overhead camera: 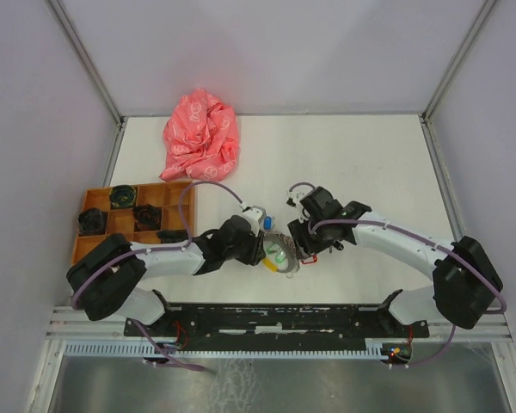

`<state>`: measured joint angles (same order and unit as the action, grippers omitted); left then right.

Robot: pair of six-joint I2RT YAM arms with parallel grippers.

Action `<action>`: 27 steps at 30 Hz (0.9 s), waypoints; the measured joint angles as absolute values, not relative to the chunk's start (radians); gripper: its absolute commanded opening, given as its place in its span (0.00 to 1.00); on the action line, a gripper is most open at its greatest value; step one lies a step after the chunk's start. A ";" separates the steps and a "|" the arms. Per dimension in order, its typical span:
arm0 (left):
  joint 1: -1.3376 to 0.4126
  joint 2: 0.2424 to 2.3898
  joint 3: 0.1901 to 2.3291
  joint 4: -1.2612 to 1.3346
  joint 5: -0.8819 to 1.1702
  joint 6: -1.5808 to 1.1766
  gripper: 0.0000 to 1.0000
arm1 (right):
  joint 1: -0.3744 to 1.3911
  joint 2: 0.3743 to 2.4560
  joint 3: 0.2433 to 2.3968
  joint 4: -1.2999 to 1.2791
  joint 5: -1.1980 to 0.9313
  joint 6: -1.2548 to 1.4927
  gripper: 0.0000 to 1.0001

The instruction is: Put the keys on the keyring

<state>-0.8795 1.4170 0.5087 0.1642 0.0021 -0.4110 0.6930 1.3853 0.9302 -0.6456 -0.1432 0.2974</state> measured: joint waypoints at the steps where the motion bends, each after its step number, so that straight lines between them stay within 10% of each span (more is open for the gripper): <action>1: -0.874 1.427 0.517 0.162 -0.004 -0.411 0.38 | 0.718 1.385 0.906 -0.632 -0.157 0.307 0.57; 27: -0.669 1.366 0.511 0.197 -0.005 -0.363 0.43 | 0.894 1.440 0.744 -0.371 -0.171 0.537 0.41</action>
<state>-0.6689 1.3659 0.5114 0.1967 -0.0051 -0.3630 0.8944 1.4403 0.7437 -0.3714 -0.1711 0.5365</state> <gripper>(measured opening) 0.430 0.436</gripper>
